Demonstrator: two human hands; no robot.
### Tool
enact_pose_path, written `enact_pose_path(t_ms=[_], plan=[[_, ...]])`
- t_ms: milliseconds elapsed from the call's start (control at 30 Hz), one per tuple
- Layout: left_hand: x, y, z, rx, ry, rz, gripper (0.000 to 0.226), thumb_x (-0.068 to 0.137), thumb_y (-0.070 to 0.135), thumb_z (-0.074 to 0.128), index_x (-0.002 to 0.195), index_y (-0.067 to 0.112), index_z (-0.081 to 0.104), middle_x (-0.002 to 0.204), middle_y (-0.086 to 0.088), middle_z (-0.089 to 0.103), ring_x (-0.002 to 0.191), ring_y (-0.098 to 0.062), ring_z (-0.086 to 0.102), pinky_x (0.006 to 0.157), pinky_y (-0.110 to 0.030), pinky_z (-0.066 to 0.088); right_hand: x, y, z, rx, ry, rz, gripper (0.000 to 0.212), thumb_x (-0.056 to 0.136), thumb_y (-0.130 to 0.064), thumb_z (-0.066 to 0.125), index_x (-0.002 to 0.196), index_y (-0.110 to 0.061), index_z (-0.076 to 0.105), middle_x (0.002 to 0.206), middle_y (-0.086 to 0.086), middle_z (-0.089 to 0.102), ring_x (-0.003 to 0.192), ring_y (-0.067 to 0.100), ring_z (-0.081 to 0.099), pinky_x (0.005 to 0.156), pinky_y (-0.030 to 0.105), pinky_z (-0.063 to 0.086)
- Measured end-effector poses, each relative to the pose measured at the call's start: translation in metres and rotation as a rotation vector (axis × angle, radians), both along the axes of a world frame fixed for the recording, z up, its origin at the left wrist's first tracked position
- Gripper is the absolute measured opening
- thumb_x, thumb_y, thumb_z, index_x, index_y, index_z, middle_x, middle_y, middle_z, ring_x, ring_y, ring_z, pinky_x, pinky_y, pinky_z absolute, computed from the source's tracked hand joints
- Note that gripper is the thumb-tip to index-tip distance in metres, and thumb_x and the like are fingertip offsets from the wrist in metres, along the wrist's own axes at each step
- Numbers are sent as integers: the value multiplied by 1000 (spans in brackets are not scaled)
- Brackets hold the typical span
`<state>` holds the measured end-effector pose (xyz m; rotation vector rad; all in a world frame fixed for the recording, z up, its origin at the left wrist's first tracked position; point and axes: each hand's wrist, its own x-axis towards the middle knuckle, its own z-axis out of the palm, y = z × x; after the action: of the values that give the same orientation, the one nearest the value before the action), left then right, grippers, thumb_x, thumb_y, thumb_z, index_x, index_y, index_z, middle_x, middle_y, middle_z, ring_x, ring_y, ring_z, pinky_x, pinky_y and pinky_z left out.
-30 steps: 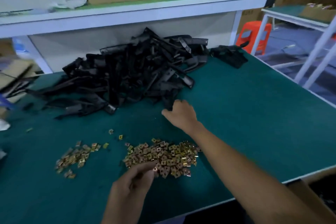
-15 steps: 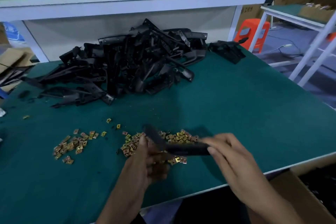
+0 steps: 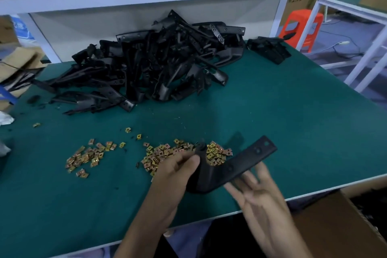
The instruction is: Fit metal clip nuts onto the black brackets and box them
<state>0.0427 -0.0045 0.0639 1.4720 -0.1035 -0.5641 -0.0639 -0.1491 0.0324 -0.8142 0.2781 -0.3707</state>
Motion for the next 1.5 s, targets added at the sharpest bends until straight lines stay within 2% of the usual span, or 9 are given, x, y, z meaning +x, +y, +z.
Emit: enact_pose_path(t_ms=[100, 200, 367, 500, 633, 800, 933, 1100, 1500], plan=[[22, 0, -4, 86, -167, -205, 21, 101, 20, 59, 96, 27, 79, 95, 1, 78, 87, -7, 71, 76, -19, 55, 17, 12, -8, -74, 135, 79, 51, 82, -12, 72, 132, -9, 63, 118, 20, 73, 103, 28, 74, 77, 30, 61], [54, 4, -12, 423, -505, -203, 24, 101, 42, 55, 91, 32, 75, 80, 11, 74, 73, 2, 63, 68, -16, 49, 30, 13, -14, -69, 249, 58, 47, 82, -22, 67, 117, 8, 67, 96, 30, 74, 76, 28, 75, 62, 29, 60], [103, 6, -36, 1003, -876, -107, 21, 98, 33, 64, 112, 20, 74, 104, -5, 70, 101, -27, 62, 87, -34, 49, 34, 9, -17, 66, 199, 16, 45, 82, -20, 69, 116, 9, 65, 99, 33, 72, 77, 31, 75, 63, 33, 62], [115, 0, -42, 885, -758, -121, 9, 93, 25, 71, 99, 18, 74, 85, 8, 67, 86, -15, 64, 69, -15, 42, 34, 9, -18, 126, 162, 17, 34, 79, -18, 69, 106, 3, 70, 95, 32, 73, 75, 31, 76, 62, 34, 62], [105, 3, -30, 833, -731, -79, 5, 99, 26, 62, 98, 22, 62, 78, 14, 63, 72, -1, 59, 64, -21, 46, 34, 7, -17, 144, 166, 23, 27, 81, -22, 67, 95, 0, 73, 90, 33, 72, 71, 34, 75, 58, 36, 61], [53, 9, -7, 382, -475, -103, 9, 98, 26, 65, 97, 31, 72, 83, 3, 73, 68, -1, 62, 63, -15, 48, 33, 6, -18, 154, 145, 51, 39, 87, -29, 63, 120, -9, 65, 93, 28, 73, 70, 30, 75, 55, 32, 60], [15, 11, 0, 80, -148, -158, 21, 93, 4, 66, 102, 18, 79, 96, -11, 77, 78, -12, 65, 71, -22, 55, 32, 9, -19, 169, 85, 61, 37, 85, -20, 67, 120, -10, 64, 94, 22, 75, 71, 24, 75, 57, 28, 60], [-2, 11, 5, -116, 35, -117, 21, 79, 19, 67, 94, 16, 81, 97, -8, 76, 82, -12, 68, 72, -22, 57, 29, 10, -19, 146, 15, 65, 17, 88, -11, 69, 102, -20, 75, 98, 18, 76, 75, 22, 75, 58, 28, 59], [-2, 14, 14, -66, -26, -99, 22, 70, 22, 74, 91, 24, 79, 86, -7, 76, 76, -13, 70, 65, -22, 56, 30, 13, -19, 37, 30, 79, 43, 79, -11, 73, 119, -8, 55, 103, 20, 72, 73, 26, 72, 49, 30, 57]])
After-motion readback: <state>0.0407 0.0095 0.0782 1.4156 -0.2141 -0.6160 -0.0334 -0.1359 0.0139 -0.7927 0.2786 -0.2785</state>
